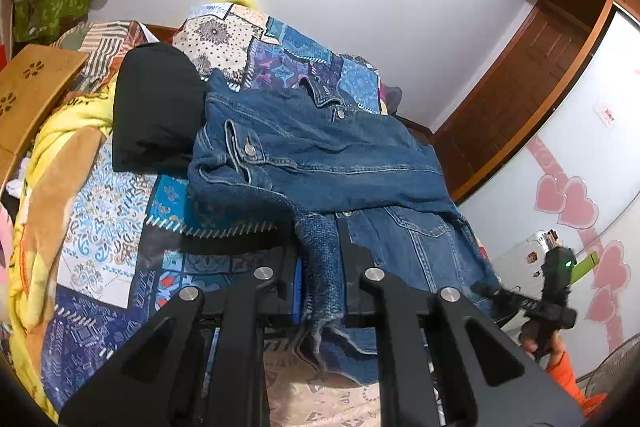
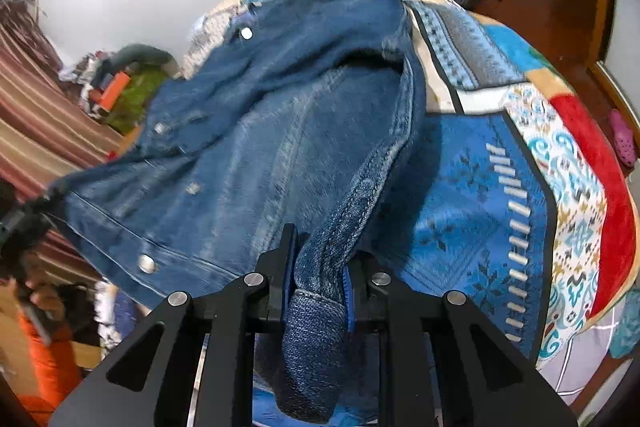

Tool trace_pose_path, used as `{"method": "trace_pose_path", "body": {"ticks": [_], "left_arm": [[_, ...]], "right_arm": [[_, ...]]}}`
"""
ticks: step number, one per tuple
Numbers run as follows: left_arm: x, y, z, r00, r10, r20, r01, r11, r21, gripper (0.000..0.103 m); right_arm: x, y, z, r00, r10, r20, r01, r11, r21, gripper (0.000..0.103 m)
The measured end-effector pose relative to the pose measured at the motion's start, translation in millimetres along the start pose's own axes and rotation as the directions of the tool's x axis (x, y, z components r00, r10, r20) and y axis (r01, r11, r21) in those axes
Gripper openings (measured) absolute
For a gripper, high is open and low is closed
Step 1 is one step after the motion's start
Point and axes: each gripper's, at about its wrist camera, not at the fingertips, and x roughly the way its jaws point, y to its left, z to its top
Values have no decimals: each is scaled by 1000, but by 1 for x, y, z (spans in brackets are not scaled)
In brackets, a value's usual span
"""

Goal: Fold large clothes

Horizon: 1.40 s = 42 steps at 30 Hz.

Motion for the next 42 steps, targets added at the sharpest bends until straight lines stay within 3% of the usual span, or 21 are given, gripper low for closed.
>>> {"method": "trace_pose_path", "body": {"ticks": [5, 10, 13, 15, 18, 21, 23, 30, 38, 42], "left_arm": [[4, -2, 23, 1000, 4, 28, -5, 1000, 22, 12], [9, 0, 63, 995, -4, 95, 1, 999, 36, 12], [22, 15, 95, 992, -50, 114, 53, 998, -24, 12], [35, 28, 115, 992, -44, 122, 52, 996, -66, 12], [62, 48, 140, 992, -8, 123, 22, 994, -110, 12], [101, 69, 158, 997, 10, 78, 2, 988, -151, 12], [135, 78, 166, 997, 75, 30, -70, 988, -141, 12], [216, 112, 159, 973, 192, -125, -207, 972, -114, 15], [226, 118, 149, 966, 195, -171, -212, 974, -84, 18], [216, 101, 151, 952, 266, -155, -271, 963, -12, 26]], "right_arm": [[-23, 14, 34, 994, 40, 104, -37, 999, -30, 16], [-34, 31, 89, 972, 56, 230, -38, 996, -85, 16], [-30, 35, 126, 959, 32, 281, -5, 995, -98, 16], [-19, 31, 145, 957, 21, 289, 2, 997, -80, 16], [10, 12, 178, 961, -9, 276, 14, 1000, -18, 16], [43, -1, 200, 972, -23, 235, 19, 1000, 18, 16], [63, -6, 205, 978, -46, 203, 43, 999, 22, 16], [124, -21, 215, 985, -142, 103, 143, 990, -6, 17], [132, -34, 213, 990, -135, 47, 134, 991, 10, 21], [120, -18, 211, 973, -220, 67, 224, 973, -57, 24]]}}
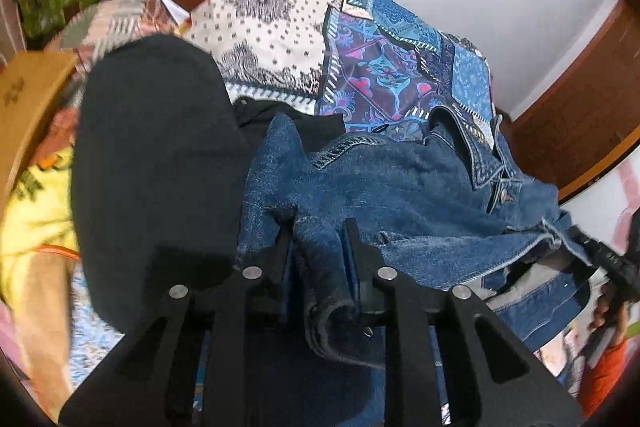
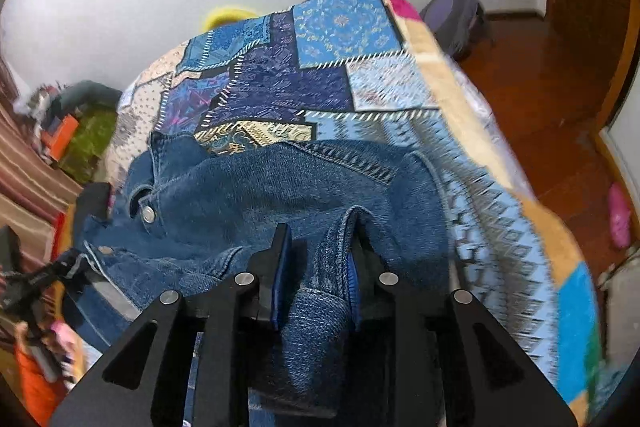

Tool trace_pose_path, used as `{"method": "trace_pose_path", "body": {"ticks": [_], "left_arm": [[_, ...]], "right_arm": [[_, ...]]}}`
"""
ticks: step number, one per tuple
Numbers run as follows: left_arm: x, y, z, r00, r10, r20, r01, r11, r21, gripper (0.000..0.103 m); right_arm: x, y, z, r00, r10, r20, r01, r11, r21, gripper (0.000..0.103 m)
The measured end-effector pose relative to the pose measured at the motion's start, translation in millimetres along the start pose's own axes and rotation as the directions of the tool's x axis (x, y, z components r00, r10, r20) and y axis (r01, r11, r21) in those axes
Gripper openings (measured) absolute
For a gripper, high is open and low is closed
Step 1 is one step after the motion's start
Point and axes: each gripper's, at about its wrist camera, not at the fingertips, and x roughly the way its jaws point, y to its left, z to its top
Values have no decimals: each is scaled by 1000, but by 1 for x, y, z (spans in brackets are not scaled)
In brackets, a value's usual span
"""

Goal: Fold large clothes

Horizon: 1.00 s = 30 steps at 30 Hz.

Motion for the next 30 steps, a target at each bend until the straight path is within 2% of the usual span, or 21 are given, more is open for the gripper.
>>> {"method": "trace_pose_path", "body": {"ticks": [1, 3, 4, 6, 9, 12, 14, 20, 24, 27, 30], "left_arm": [[-4, -3, 0, 1000, 24, 13, -24, 1000, 18, 33], [-20, -13, -3, 995, 73, 70, -78, 995, 69, 43], [-32, -18, -6, 990, 89, 106, -99, 991, 95, 50], [-49, -26, -11, 984, 99, 150, -119, 984, 130, 57], [-67, -37, -20, 982, 78, 174, -111, 976, 188, 63], [-74, -51, -36, 988, 55, 146, -93, 960, 265, 66], [-70, -58, -48, 992, 48, 114, -81, 949, 306, 66], [-45, -75, -84, 995, 89, 38, -97, 896, 433, 67], [-29, -78, -97, 995, 101, -4, -88, 888, 451, 67], [-5, -80, -96, 992, 115, -47, -79, 880, 468, 67], [21, -84, -90, 984, 163, -67, -111, 866, 487, 67]], "right_arm": [[-6, 5, -1, 999, -33, 10, 34, 999, -32, 25], [-22, 14, -5, 997, -73, 39, 76, 993, -88, 44], [-27, 17, -6, 995, -83, 58, 89, 990, -110, 48], [-46, 25, -12, 990, -91, 109, 108, 980, -165, 50], [-64, 39, -20, 987, -79, 140, 112, 964, -241, 50], [-73, 52, -30, 990, -48, 135, 87, 950, -300, 50], [-72, 59, -39, 995, -29, 99, 60, 944, -326, 51], [-50, 70, -66, 1000, 2, -23, -10, 940, -342, 51], [-33, 76, -81, 997, -23, -78, -8, 927, -375, 51], [-21, 81, -86, 995, -43, -88, 6, 923, -385, 51], [-7, 93, -87, 992, -46, -118, -8, 907, -421, 51]]}}
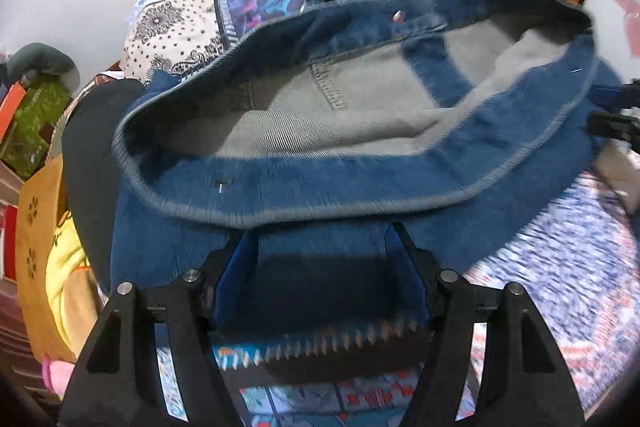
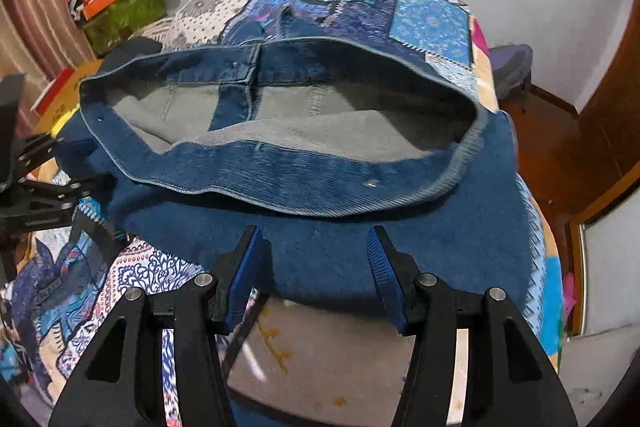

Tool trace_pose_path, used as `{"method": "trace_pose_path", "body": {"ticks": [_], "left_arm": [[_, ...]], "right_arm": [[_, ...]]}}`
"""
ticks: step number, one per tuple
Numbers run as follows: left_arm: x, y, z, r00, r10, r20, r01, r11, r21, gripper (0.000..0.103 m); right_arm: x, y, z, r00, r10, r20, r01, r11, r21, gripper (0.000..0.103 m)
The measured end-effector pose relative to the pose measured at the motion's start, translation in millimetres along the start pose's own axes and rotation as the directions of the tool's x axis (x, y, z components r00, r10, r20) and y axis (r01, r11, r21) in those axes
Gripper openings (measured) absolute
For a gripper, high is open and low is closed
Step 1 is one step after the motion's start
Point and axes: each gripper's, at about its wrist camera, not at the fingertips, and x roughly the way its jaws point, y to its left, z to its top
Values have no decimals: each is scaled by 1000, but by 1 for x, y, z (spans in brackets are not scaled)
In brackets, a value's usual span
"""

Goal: Fold large clothes

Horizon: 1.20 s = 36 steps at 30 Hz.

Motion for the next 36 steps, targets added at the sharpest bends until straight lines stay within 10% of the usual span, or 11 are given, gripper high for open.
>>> {"method": "trace_pose_path", "body": {"ticks": [8, 17, 32, 36], "left_arm": [[9, 24, 60, 997, 63, 45, -64, 998, 7, 67], [10, 109, 134, 990, 112, 87, -82, 952, -295, 67], [-68, 87, 83, 969, 120, 216, -62, 965, -255, 67], [-90, 80, 68, 963, 120, 242, -57, 966, -254, 68]], "right_arm": [[31, 10, 42, 997, -75, -4, 74, 993, -95, 50], [36, -54, 120, 997, -10, 73, -9, 969, 247, 50], [-19, -41, 92, 988, -32, 152, 2, 980, 197, 51], [-34, -29, 79, 984, -49, 169, 24, 989, 144, 69]]}}
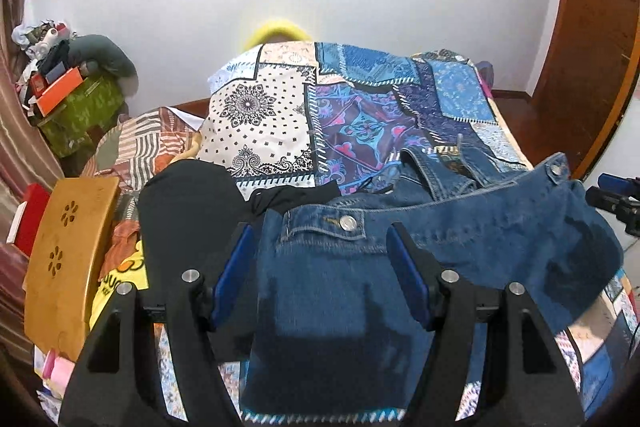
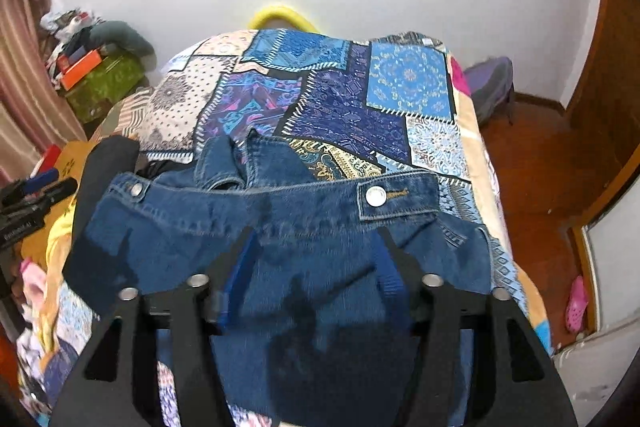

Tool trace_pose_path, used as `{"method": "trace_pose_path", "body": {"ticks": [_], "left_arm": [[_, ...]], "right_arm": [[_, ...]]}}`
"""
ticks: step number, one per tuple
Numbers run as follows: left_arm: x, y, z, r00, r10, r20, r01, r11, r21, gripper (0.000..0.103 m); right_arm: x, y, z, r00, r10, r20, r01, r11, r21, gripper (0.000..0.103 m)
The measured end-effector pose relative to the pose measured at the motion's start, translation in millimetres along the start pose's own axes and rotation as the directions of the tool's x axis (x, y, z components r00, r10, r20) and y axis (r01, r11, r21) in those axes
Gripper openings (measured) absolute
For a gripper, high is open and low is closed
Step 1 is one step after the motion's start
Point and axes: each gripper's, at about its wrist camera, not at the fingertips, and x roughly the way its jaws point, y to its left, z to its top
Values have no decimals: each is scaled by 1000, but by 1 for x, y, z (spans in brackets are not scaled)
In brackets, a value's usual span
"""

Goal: Fold large clothes

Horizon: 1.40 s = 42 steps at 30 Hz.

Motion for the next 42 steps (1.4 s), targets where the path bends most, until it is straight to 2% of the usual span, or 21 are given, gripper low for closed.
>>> {"method": "trace_pose_path", "body": {"ticks": [3, 7, 10, 13, 16, 19, 21, 23, 25, 29, 31, 34, 35, 37, 41, 42], "left_arm": [[-15, -1, -10, 1000, 0, 10, 0, 1000, -3, 71], [-26, 3, -27, 1000, -14, -4, 14, 999, -38, 72], [-26, 10, -43, 999, -32, -32, 30, 996, -81, 72], [-23, 23, -65, 998, -33, -62, 23, 986, -166, 72], [-21, 36, -89, 996, -45, -79, 24, 967, -253, 72], [-23, 49, -112, 998, 12, -68, -31, 955, -295, 72], [-21, 63, -129, 996, 1, -88, -34, 929, -370, 72], [-16, 74, -143, 993, -51, -104, -2, 890, -455, 72], [-8, 83, -157, 984, -132, -118, 48, 840, -540, 72], [5, 85, -170, 966, -237, -102, 121, 765, -633, 72], [17, 81, -172, 950, -297, -95, 159, 724, -671, 72], [35, 72, -171, 916, -397, -59, 239, 659, -714, 72], [40, 70, -170, 911, -409, -55, 247, 648, -720, 72], [53, 67, -170, 912, -406, -61, 231, 630, -741, 72], [79, 67, -175, 901, -432, -46, 217, 539, -814, 72], [82, 67, -176, 902, -430, -41, 213, 525, -824, 72]], "right_arm": [[0, 6, -12, 1000, -20, -8, 20, 998, -55, 71], [13, 4, -32, 996, -41, -81, 33, 995, -96, 71], [28, -9, -51, 987, -63, -150, 53, 996, -70, 71], [39, -24, -66, 975, -86, -204, 80, 996, -37, 71], [32, -30, -76, 981, -87, -171, 78, 995, -59, 71], [23, -28, -86, 981, -129, -142, 111, 986, -127, 71], [17, -27, -92, 983, -139, -117, 120, 981, -155, 72], [13, -26, -96, 983, -143, -111, 124, 978, -168, 72], [8, -24, -99, 983, -150, -105, 129, 976, -177, 72], [8, -20, -99, 980, -171, -101, 150, 970, -190, 72], [10, -19, -99, 979, -176, -100, 155, 969, -190, 72], [11, -20, -100, 980, -170, -101, 151, 974, -171, 73], [11, -20, -99, 981, -167, -103, 150, 976, -159, 74], [11, -21, -99, 981, -163, -105, 148, 980, -136, 75], [13, -18, -97, 982, -153, -113, 139, 983, -124, 76], [14, -17, -97, 982, -153, -114, 139, 982, -126, 76]]}}
